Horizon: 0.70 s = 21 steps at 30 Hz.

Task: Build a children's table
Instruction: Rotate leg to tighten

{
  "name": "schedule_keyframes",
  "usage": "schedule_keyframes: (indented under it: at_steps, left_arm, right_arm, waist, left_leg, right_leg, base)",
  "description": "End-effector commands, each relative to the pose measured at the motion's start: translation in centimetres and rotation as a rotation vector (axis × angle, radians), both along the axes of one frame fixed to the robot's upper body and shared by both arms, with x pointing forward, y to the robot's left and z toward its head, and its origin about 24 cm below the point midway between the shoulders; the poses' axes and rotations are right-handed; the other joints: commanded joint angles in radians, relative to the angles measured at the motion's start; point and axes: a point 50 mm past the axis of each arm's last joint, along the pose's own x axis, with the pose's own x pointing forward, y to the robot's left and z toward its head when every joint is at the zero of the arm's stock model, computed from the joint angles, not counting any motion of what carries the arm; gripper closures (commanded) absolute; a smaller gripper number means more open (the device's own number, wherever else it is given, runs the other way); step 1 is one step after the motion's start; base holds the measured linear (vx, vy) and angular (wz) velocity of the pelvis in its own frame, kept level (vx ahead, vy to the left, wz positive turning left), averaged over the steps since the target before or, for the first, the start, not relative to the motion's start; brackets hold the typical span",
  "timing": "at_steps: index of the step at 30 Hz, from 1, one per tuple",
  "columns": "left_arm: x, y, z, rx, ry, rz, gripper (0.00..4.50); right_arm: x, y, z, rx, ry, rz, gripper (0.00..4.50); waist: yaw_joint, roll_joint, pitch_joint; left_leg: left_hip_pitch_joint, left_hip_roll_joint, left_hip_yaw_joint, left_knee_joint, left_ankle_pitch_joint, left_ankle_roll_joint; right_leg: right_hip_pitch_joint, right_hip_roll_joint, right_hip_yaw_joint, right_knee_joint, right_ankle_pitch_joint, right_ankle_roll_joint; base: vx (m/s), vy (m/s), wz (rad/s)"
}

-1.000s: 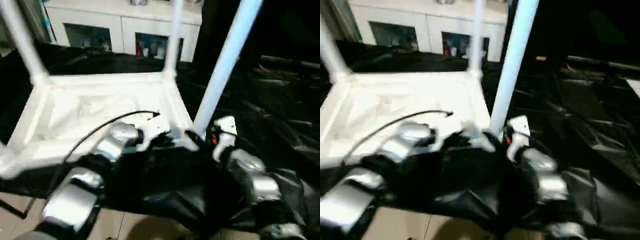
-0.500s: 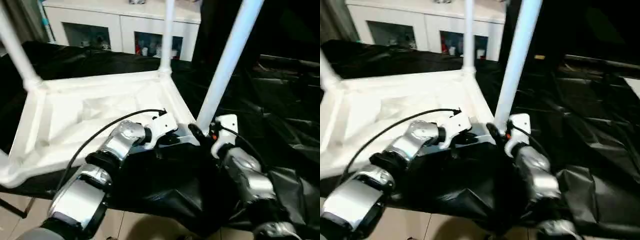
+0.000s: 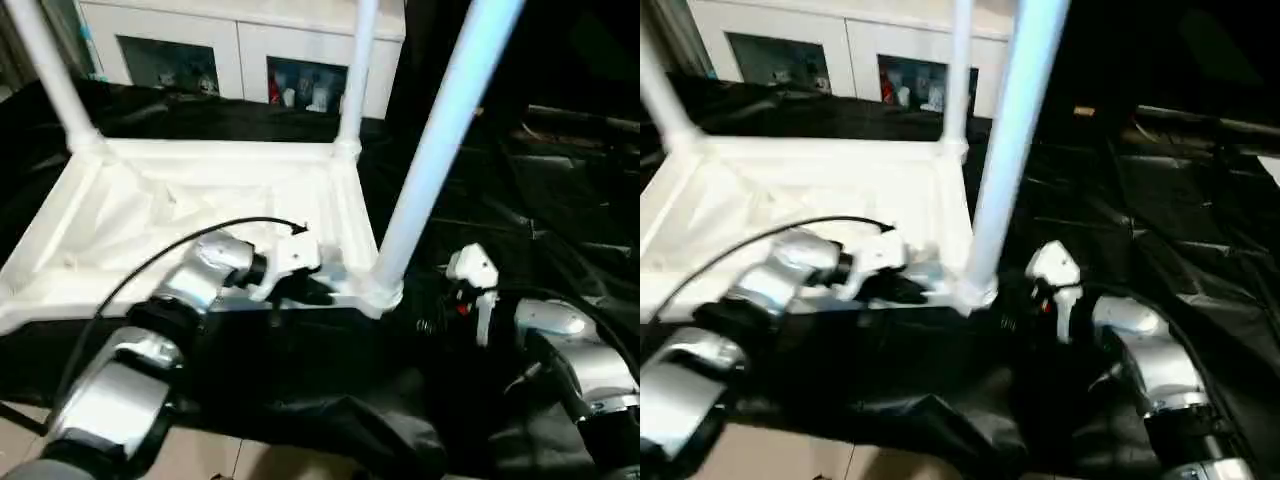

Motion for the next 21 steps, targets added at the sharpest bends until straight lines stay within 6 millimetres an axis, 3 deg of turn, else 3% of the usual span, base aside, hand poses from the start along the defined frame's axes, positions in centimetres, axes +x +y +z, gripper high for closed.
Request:
schedule_keyframes:
  at_steps: [1, 6, 12, 14, 20, 21]
  left_arm:
    - [-0.9, -0.9, -1.0, 0.028, 0.049, -0.073, 4.50]
    - [-1.2, -1.1, -0.8, 0.015, 0.060, -0.097, 4.50]
    - [-1.5, -1.1, -0.7, 0.008, 0.071, -0.114, 4.50]
    - [-1.5, -1.1, -0.7, 0.011, 0.069, -0.113, 4.50]
    - [-1.4, -0.9, -0.6, 0.017, 0.064, -0.106, 4.50]
    - [-1.4, -0.9, -0.6, 0.017, 0.063, -0.105, 4.50]
  right_arm:
    - [-0.1, 1.0, -0.2, -0.011, 0.008, 0.043, 0.50]
    - [0.1, 1.6, -0.1, 0.021, 0.005, 0.044, 0.50]
    - [0.8, 2.1, -0.3, 0.031, -0.020, 0.014, 0.50]
    - [0.9, 2.2, -0.4, 0.030, -0.020, 0.020, 0.50]
    - [0.9, 2.1, -0.2, 0.042, -0.013, 0.027, 0.50]
    - [0.9, 2.1, -0.2, 0.043, -0.013, 0.027, 0.75]
  waist:
    - [0.004, 0.003, -0.063]
    - [0.003, 0.004, -0.062]
    - [0.006, 0.012, -0.066]
    - [0.014, 0.013, -0.066]
    - [0.022, 0.012, -0.066]
    - [0.022, 0.013, -0.068]
  left_leg:
    - [0.006, 0.002, 0.015, -0.061, -0.190, 0.097]
    - [0.007, 0.002, 0.013, -0.064, -0.228, 0.068]
    - [0.010, 0.003, 0.015, -0.061, -0.180, 0.077]
    - [0.013, 0.002, 0.017, -0.059, -0.174, 0.080]
    - [0.012, 0.001, 0.016, -0.060, -0.186, 0.071]
    - [0.013, 0.001, 0.016, -0.060, -0.184, 0.071]
  right_leg:
    - [0.059, -0.027, 0.021, -0.043, -0.095, -0.295]
    - [0.059, -0.029, 0.022, -0.050, -0.175, -0.269]
    - [0.057, -0.027, 0.023, -0.038, -0.067, -0.301]
    - [0.059, -0.025, 0.022, -0.036, -0.049, -0.306]
    - [0.062, -0.027, 0.023, -0.036, -0.065, -0.294]
    - [0.063, -0.027, 0.023, -0.035, -0.061, -0.294]
  base:
    - [0.000, 0.000, 0.00]
    - [0.000, 0.000, 0.00]
    - [0.000, 0.000, 0.00]
    - [0.000, 0.000, 0.00]
    - [0.000, 0.000, 0.00]
    - [0.000, 0.000, 0.00]
